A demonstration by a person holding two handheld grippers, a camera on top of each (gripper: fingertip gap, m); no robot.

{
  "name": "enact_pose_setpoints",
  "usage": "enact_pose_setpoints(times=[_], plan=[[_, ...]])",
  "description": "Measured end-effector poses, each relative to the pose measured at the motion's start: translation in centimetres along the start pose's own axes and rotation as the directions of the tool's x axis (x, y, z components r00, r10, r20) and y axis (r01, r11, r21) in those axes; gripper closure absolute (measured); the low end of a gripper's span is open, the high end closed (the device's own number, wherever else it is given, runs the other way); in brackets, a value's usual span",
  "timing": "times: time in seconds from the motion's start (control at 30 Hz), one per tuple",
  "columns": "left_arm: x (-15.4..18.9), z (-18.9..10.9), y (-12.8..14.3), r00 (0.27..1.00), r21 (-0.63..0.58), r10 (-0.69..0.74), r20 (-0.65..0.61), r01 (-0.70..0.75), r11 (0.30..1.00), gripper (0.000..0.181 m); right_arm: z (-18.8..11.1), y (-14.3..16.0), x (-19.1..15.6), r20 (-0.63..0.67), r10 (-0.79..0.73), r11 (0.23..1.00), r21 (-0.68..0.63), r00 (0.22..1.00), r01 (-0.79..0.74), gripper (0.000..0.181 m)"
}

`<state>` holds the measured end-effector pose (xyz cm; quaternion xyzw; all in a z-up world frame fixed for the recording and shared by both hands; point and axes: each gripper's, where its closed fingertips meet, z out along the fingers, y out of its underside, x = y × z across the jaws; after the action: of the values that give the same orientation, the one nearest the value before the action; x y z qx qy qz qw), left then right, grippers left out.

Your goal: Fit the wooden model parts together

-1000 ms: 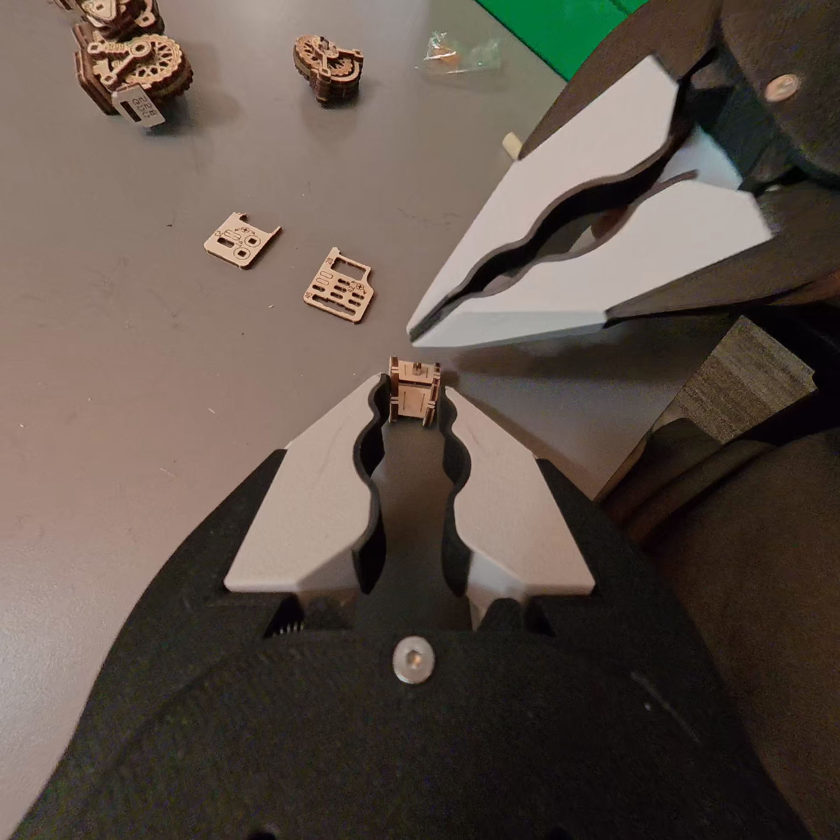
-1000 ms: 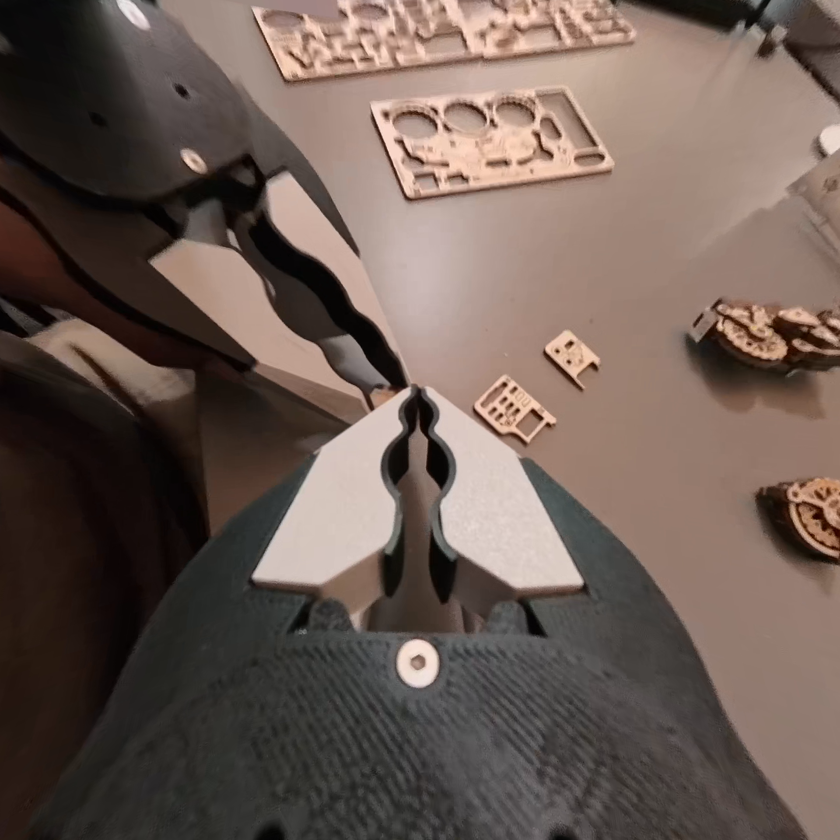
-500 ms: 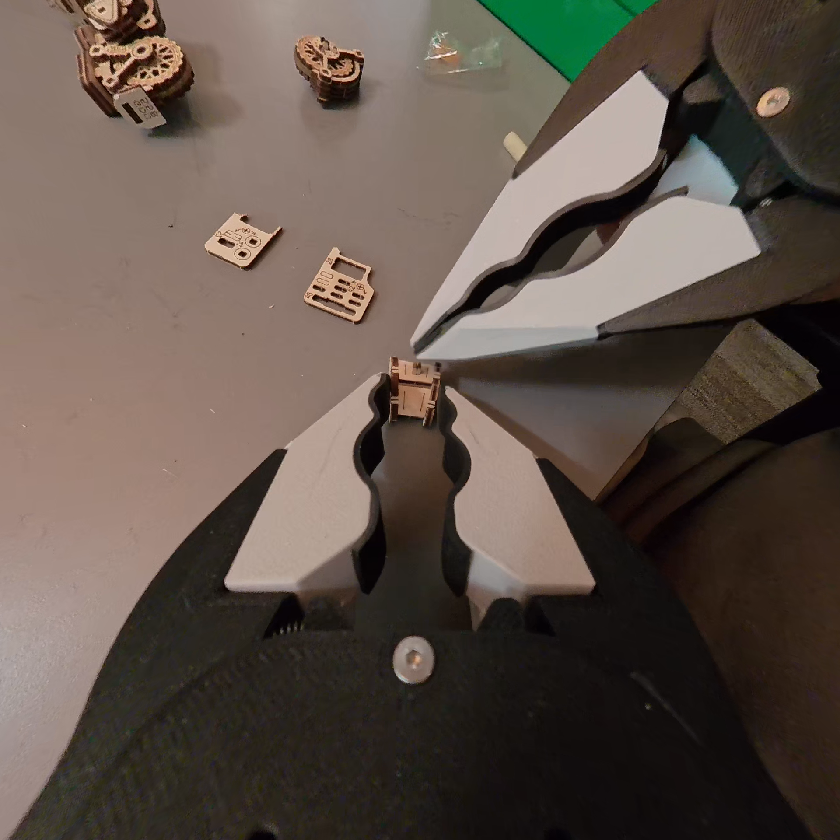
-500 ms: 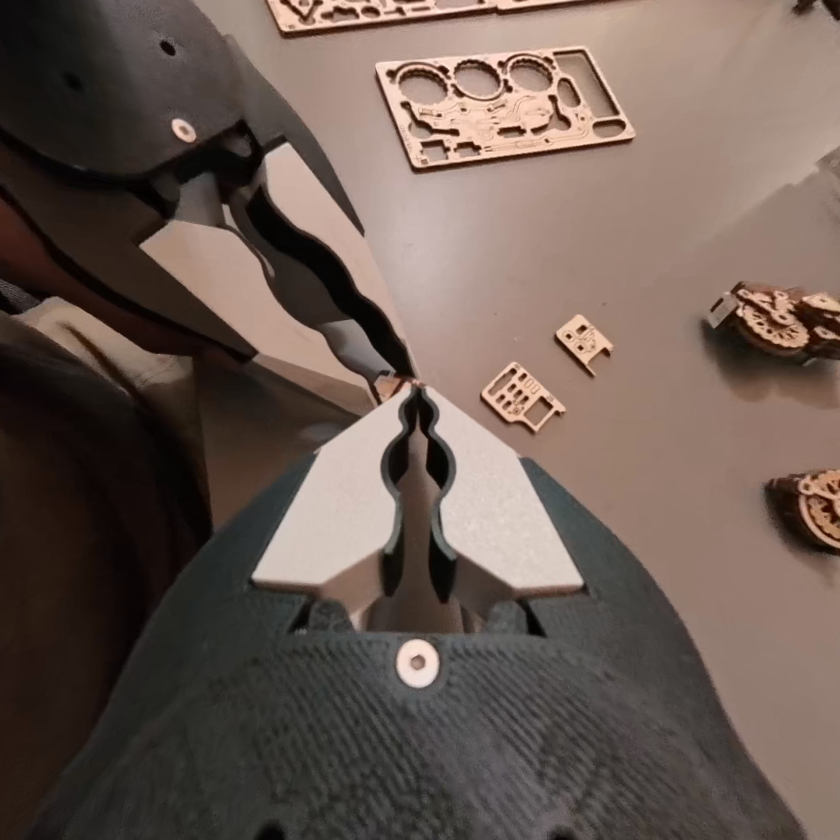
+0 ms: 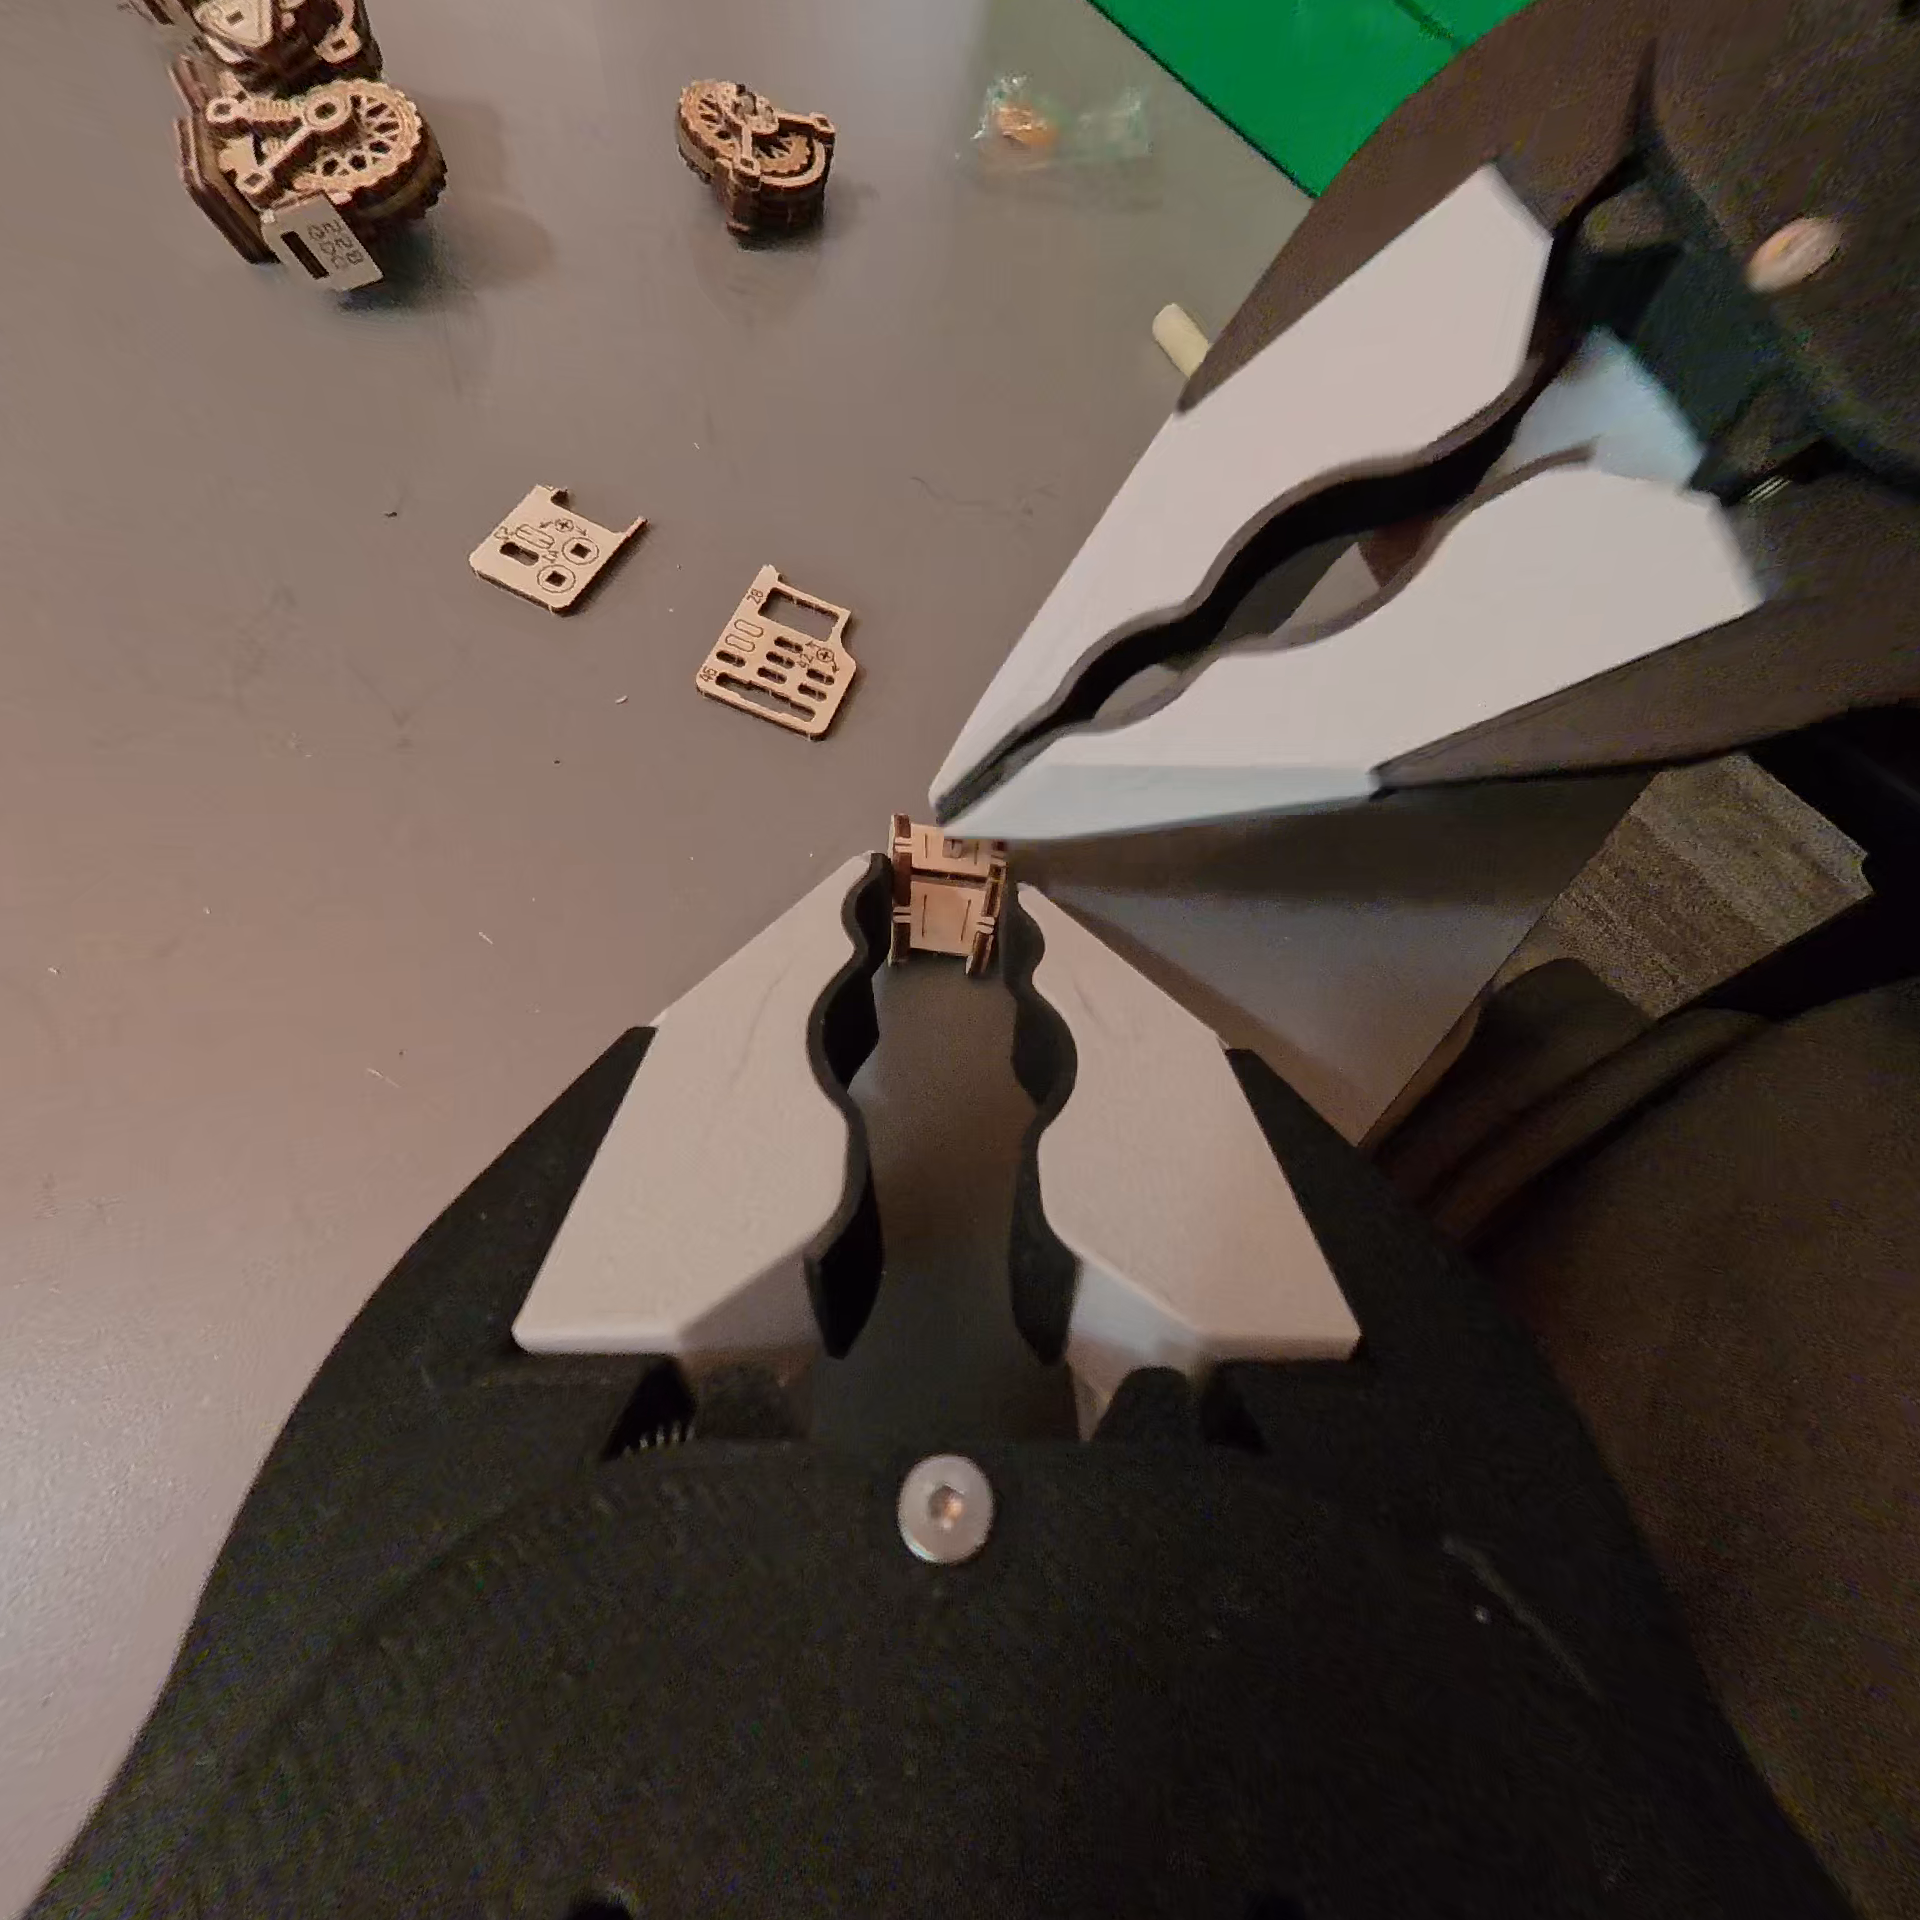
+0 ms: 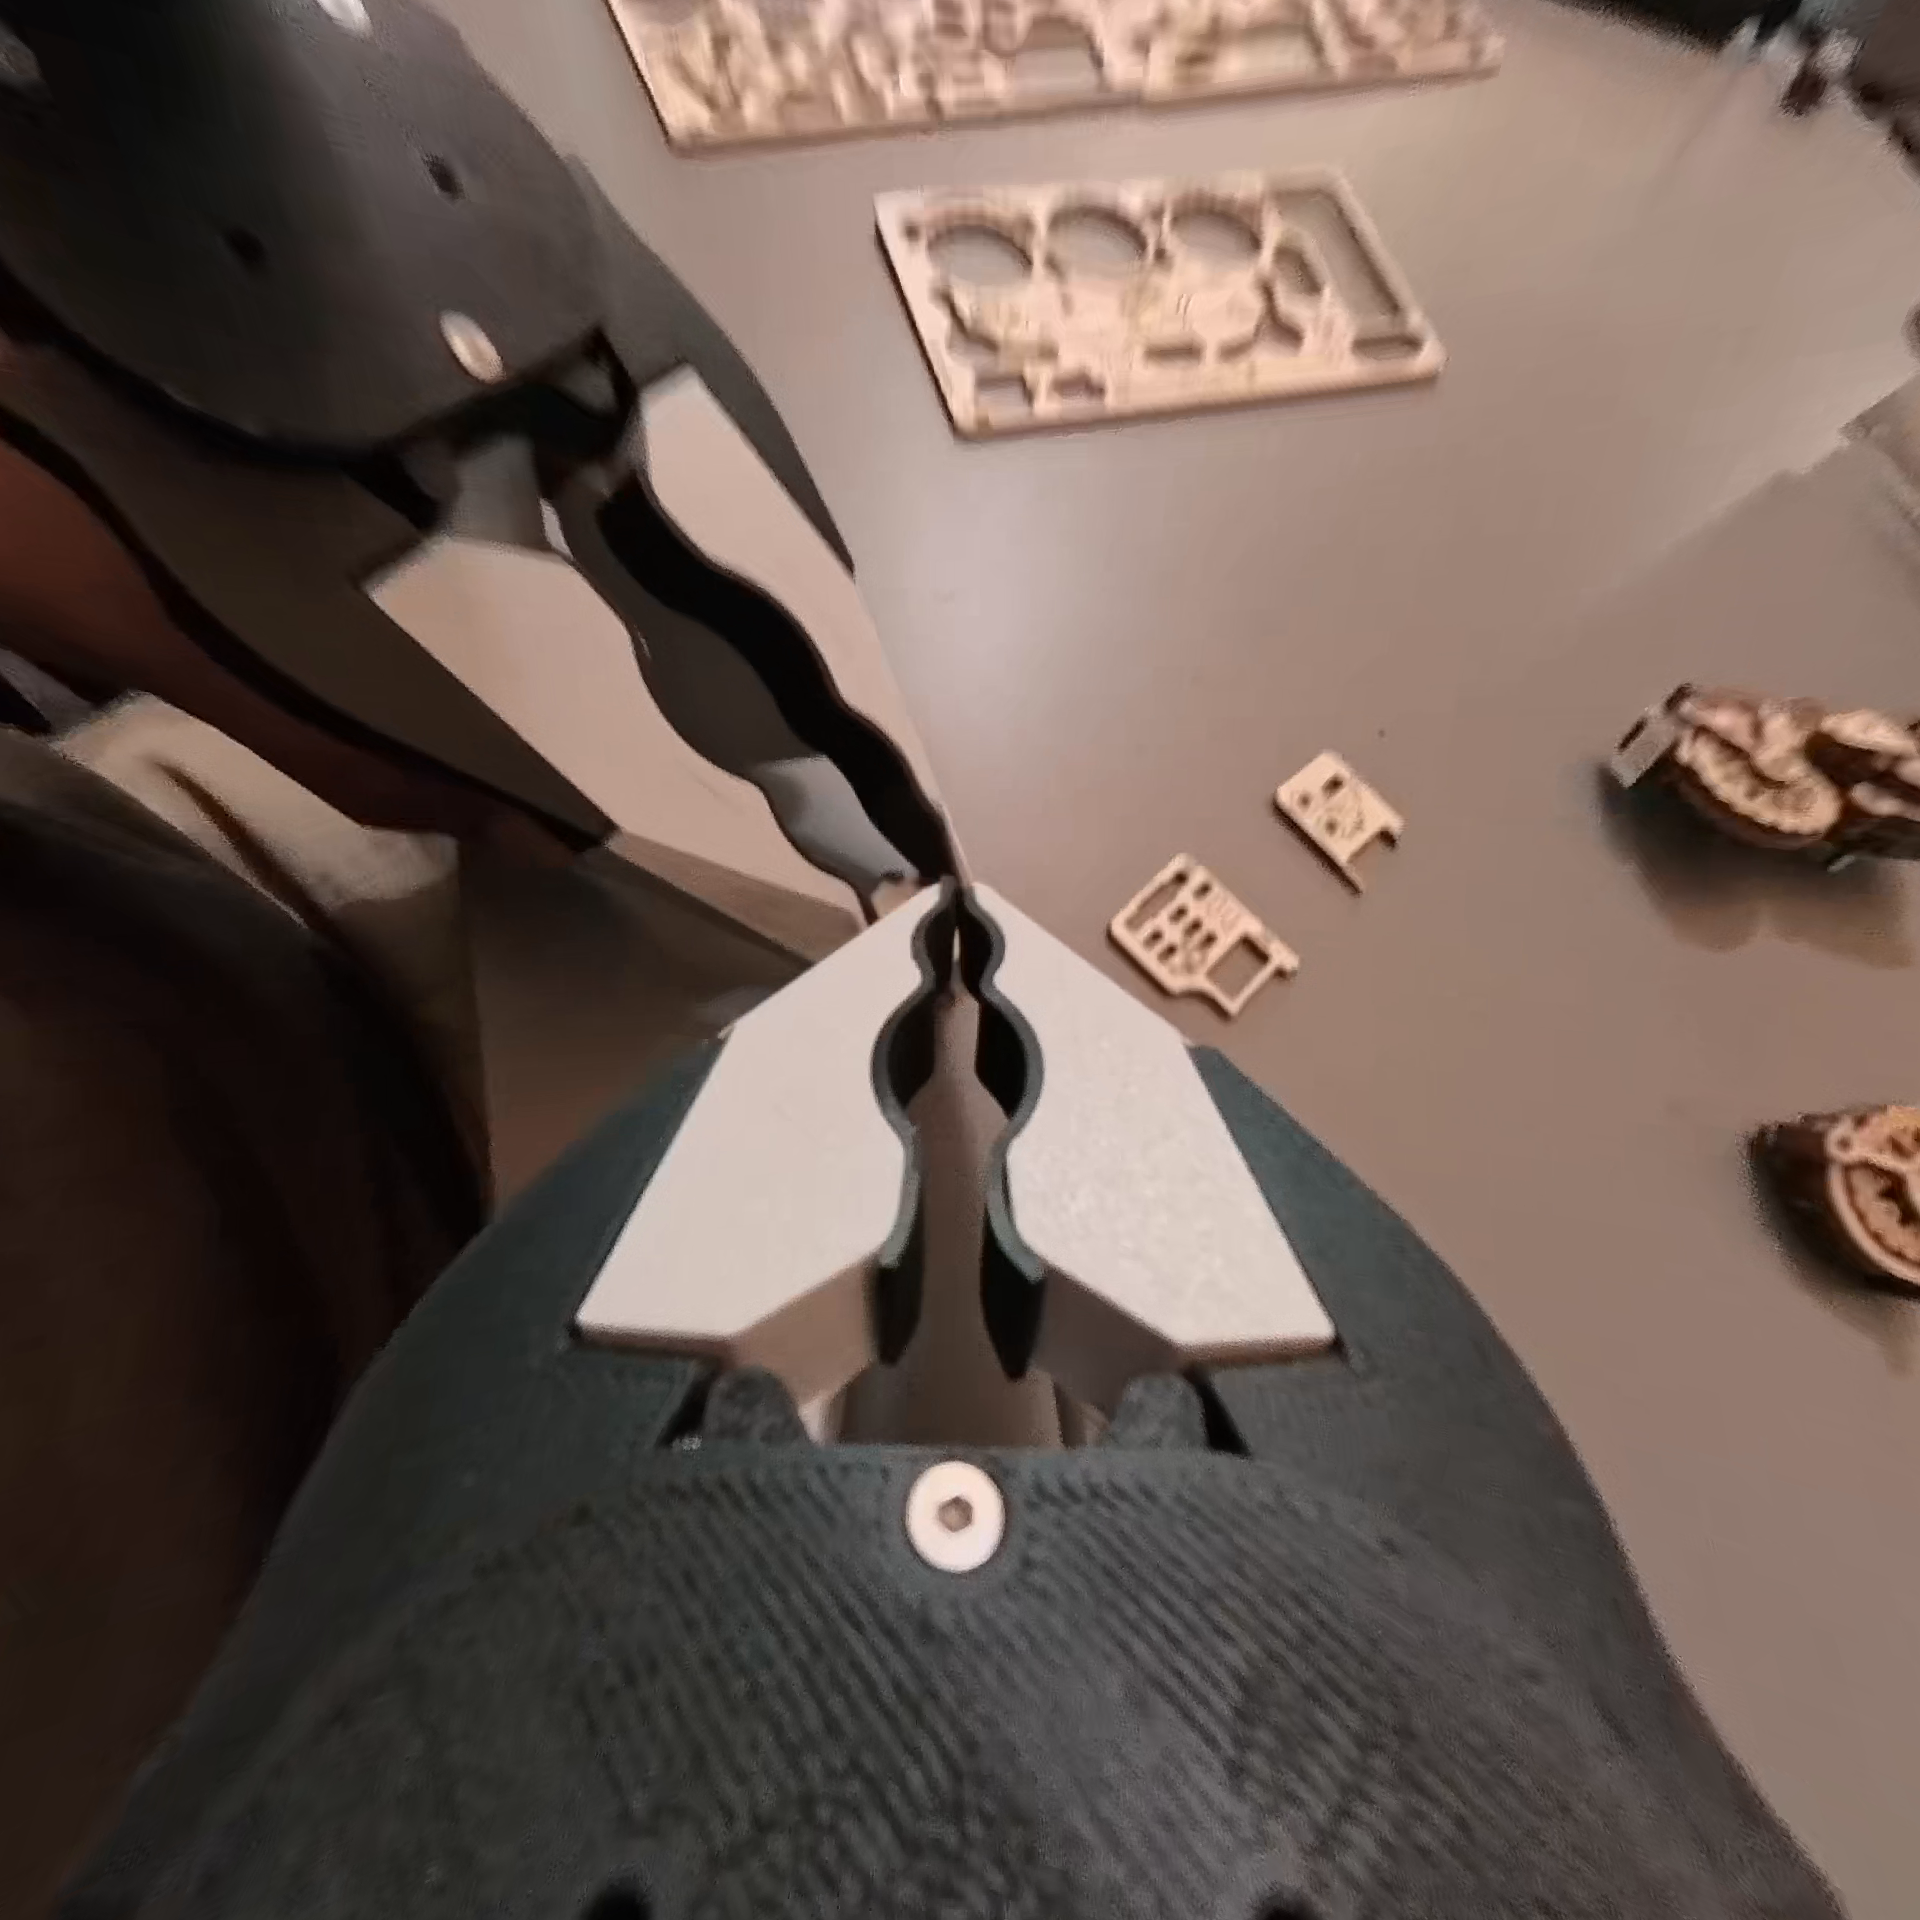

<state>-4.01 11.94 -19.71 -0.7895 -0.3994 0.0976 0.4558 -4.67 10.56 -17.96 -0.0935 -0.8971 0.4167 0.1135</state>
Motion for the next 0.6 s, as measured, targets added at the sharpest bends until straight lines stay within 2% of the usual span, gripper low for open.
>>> enact_pose_setpoints(times=[0.1,0.2,0.27,0.37,0.5,0.6], plan=[[0.0,0.0,0.0,1.000,0.000,0.000,0.002,0.000,1.000,0.162,-0.3,0.2,0.2,0.015,0.035,0.999,-0.025,0.999,-0.034,0.181],[0.0,0.0,0.0,1.000,0.000,-0.002,0.000,0.002,1.000,0.162,-0.8,-1.3,0.0,0.024,0.030,0.998,0.060,0.999,-0.031,0.181],[0.0,0.0,0.0,1.000,0.000,-0.001,0.001,0.001,1.000,0.162,-0.2,-0.6,-0.2,0.012,0.004,1.000,0.024,1.000,-0.004,0.181],[0.0,0.0,0.0,1.000,0.000,0.002,0.002,-0.002,1.000,0.162,-0.2,0.4,-0.1,0.035,0.047,0.998,-0.034,0.998,-0.046,0.181],[0.0,0.0,0.0,1.000,0.000,-0.001,0.001,0.001,1.000,0.162,-0.6,-1.1,0.0,0.027,0.039,0.998,0.042,0.999,-0.040,0.181],[0.0,0.0,0.0,1.000,0.000,0.002,0.000,-0.002,1.000,0.162,0.2,0.3,0.0,0.012,0.028,0.999,-0.019,1.000,-0.028,0.181]])
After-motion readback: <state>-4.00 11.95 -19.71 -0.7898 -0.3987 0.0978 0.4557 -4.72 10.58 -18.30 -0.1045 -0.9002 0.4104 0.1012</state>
